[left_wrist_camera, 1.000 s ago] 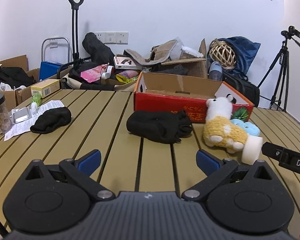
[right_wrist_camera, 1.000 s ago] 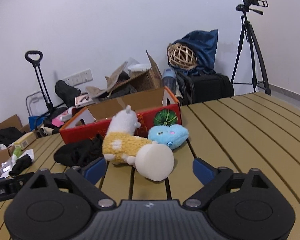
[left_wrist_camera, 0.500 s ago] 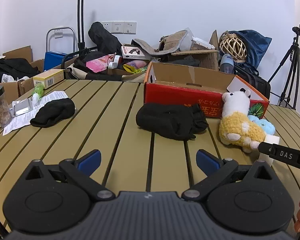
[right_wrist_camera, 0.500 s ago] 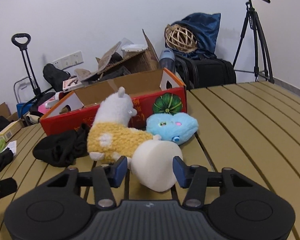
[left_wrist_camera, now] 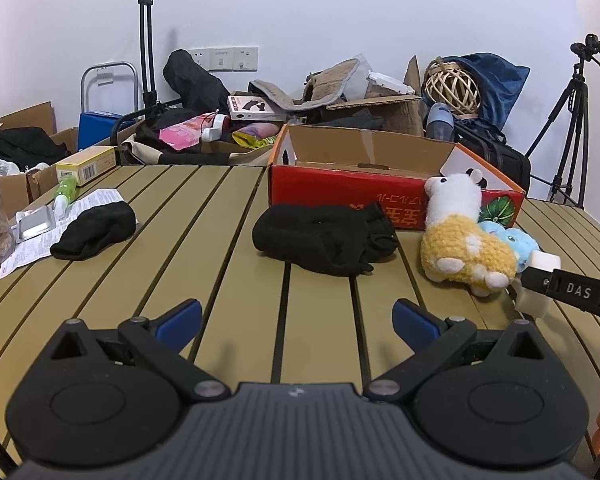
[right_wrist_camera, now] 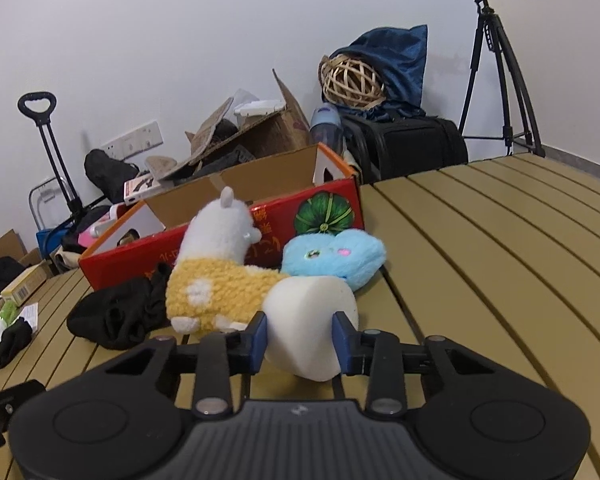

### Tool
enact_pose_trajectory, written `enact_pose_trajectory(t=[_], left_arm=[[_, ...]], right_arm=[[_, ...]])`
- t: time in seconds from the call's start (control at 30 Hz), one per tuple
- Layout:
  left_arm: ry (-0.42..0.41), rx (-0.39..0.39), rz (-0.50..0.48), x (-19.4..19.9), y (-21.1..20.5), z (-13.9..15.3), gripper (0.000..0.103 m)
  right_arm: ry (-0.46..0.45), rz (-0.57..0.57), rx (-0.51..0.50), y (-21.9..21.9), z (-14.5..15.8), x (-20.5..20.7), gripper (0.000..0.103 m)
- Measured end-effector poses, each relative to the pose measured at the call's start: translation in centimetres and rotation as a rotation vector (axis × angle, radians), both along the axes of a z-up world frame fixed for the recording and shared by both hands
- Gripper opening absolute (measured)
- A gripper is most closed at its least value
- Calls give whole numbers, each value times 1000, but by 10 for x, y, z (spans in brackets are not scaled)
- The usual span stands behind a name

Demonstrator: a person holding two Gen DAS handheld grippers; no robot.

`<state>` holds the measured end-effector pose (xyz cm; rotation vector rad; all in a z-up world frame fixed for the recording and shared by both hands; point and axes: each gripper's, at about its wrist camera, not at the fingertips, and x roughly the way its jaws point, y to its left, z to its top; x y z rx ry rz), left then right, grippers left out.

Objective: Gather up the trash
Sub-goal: 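Lift the foam cylinder with the right gripper while moving the left gripper to the plush alpaca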

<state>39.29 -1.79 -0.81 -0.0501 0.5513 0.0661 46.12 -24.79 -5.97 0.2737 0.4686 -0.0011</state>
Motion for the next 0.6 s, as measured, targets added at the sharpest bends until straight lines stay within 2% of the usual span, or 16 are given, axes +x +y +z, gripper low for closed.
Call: enact_pose_trajectory(t=[0.23,0.6], left_arm=[[-4,-9,-13,0,-5,1,103],[-32,-8,-59,-8,-27,6,103]], right_arm=[[-21,-27,5,-10,5,-15,33],[-54,-109,-7,-45,9,-61,33]])
